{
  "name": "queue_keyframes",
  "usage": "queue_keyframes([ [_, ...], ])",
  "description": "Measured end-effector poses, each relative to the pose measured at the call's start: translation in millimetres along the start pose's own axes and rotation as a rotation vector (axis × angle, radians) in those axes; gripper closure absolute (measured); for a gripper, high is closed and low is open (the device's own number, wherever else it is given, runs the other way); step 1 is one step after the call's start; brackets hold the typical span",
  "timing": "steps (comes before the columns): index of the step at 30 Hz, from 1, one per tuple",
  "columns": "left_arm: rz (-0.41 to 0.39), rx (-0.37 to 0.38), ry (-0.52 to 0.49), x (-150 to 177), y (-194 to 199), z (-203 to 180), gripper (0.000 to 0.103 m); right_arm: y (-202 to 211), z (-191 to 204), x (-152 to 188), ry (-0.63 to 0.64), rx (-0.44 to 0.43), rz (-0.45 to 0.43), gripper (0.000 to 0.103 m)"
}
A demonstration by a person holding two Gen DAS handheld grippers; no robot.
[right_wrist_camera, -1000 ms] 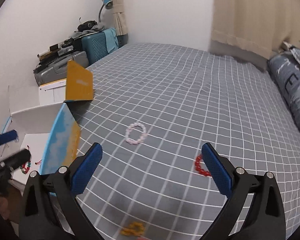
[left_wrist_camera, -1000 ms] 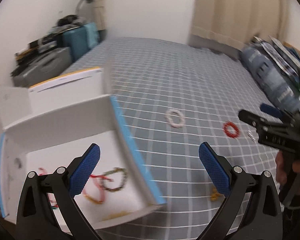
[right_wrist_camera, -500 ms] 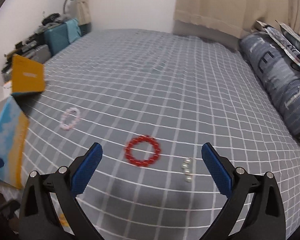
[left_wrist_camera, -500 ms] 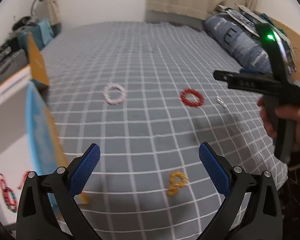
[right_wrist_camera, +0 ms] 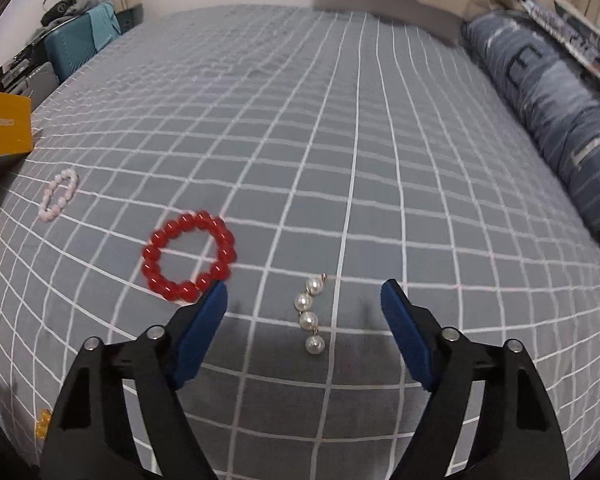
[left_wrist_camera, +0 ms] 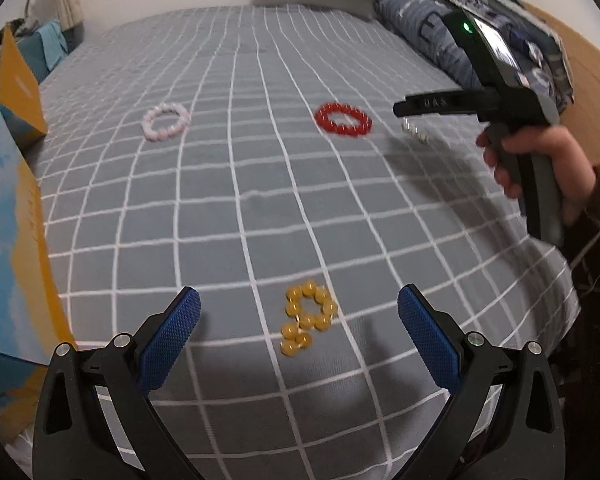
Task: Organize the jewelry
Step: 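Grasp the yellow amber bead bracelet with the left tool while the right tool grasps the pearl strand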
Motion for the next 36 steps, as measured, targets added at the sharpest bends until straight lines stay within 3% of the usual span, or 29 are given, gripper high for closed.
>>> queue_keyframes([
  [5,0.029,-0.010,0.000,13.2,-13.0,-2.8,0.010,-14.9,-3.7,11.2,-0.018,-0.004,0.047,0.038],
  [7,0.055,-0.001,-0.012,19.1,-17.9,-5.8,0.024,-20.1,-4.1,15.1,-0.022,-0.002,0.070,0.047],
  [11,0.072,0.007,-0.034,24.9,-21.3,-7.8,0.051,-25.4,-5.1,18.0,-0.040,-0.016,0.087,0.052],
  [17,0.090,-0.003,-0.019,25.6,-21.7,-1.9,0.075,-25.9,-5.5,16.8,-0.060,-0.026,0.096,0.068],
  [20,0.100,-0.006,-0.015,24.6,-23.5,2.2,0.085,-24.6,-6.4,16.7,-0.068,-0.037,0.103,0.082],
  [22,0.109,0.004,0.001,23.7,-22.8,5.8,0.085,-23.3,-8.1,16.7,-0.079,-0.037,0.104,0.091],
  [36,0.102,-0.006,-0.008,19.3,-16.8,9.7,0.094,-16.9,-9.9,15.5,-0.114,-0.032,0.093,0.092],
])
Point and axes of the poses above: each gripper's, at about its wrist camera, not at the fingertips, and y roughly against the way its jaws point, z to its left, x to its underside, the point moved 5 cm from there along -y, roughly the way its jaws point, and after that the axes turned 9 degrees about -z, right-handed, at the moved point
